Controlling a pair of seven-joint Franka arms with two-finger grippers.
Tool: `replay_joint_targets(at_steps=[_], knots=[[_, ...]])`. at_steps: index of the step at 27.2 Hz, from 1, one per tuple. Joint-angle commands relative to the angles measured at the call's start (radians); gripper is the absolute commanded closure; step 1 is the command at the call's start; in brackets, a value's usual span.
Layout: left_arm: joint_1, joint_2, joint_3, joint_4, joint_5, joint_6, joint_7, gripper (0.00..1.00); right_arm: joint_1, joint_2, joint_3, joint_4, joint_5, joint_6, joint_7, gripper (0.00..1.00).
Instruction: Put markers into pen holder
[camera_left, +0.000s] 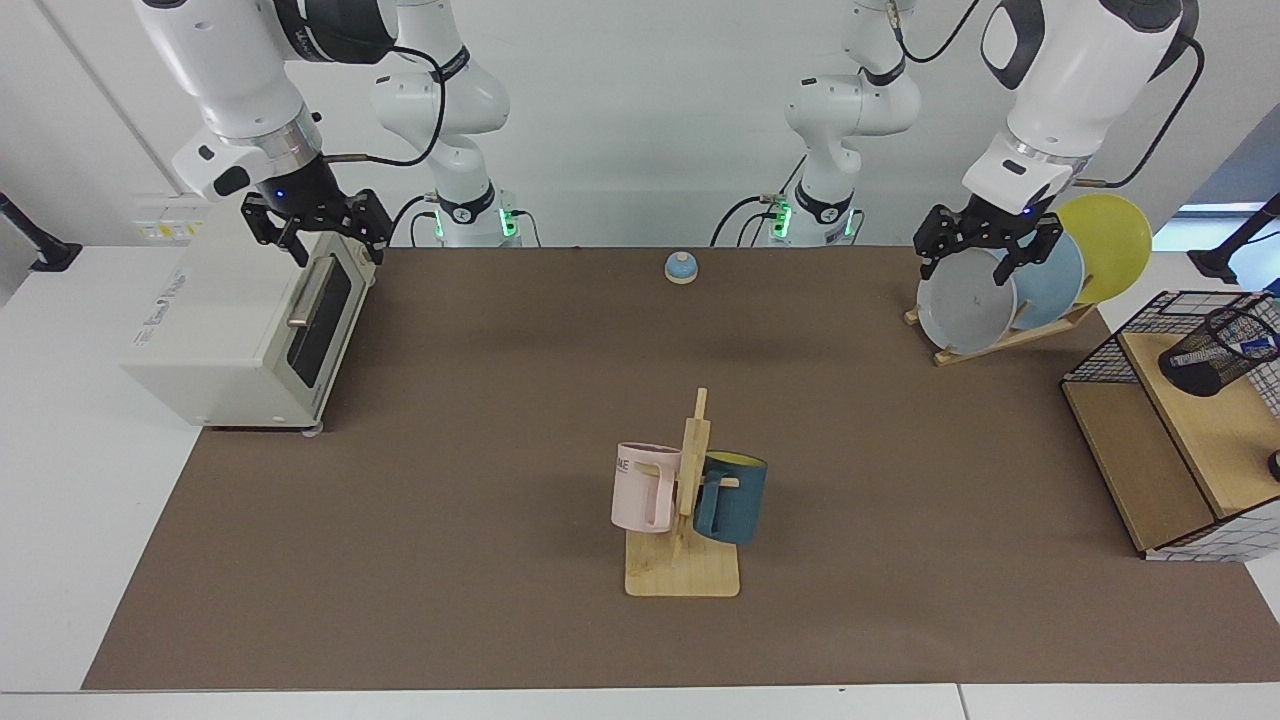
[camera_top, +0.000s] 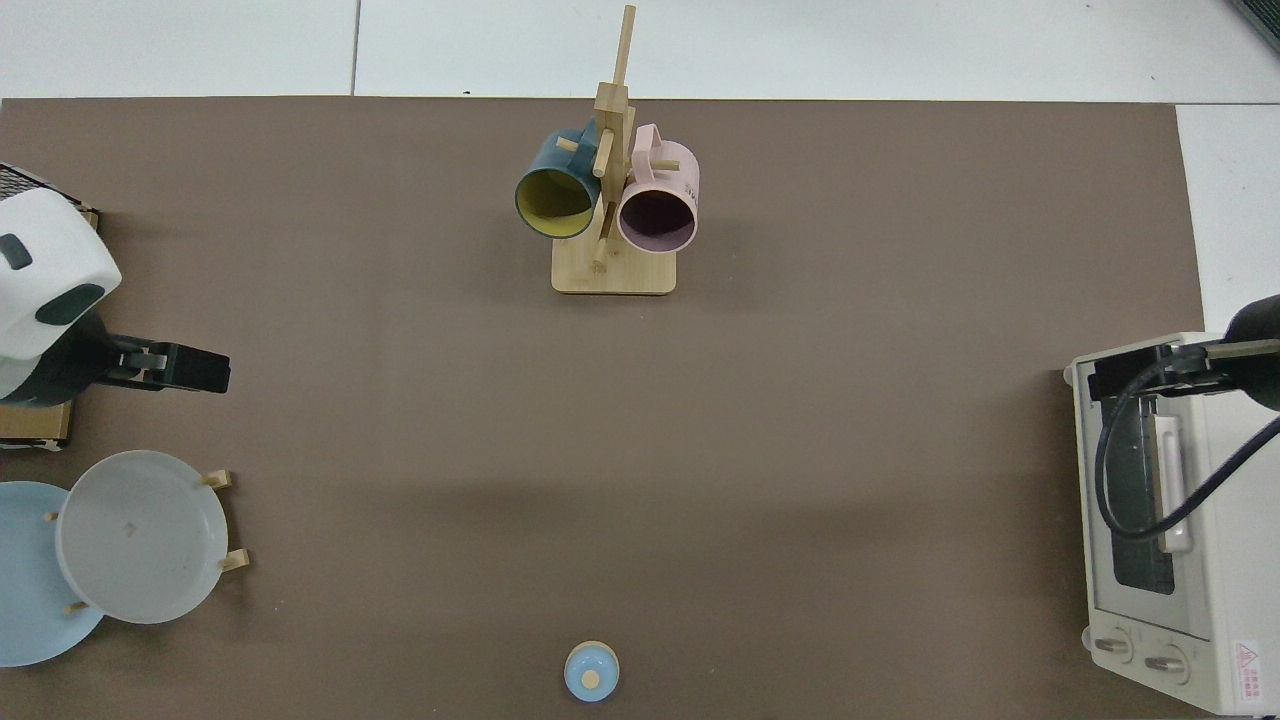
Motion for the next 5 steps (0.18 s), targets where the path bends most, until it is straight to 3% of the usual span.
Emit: replay_joint_targets(at_steps=[1,5], knots=[[0.02,0.073,-0.012,0.08,-0.008,-0.011,-0.007,0.0,-0.004,0.01,0.001,0.014,0.002,0.007,-0.033,0.0],[0.021,0.073,-0.009,0.082,-0.013,0.002,-0.007,0.0,-0.004,0.01,0.001,0.014,0.002,0.007,-0.033,0.0]])
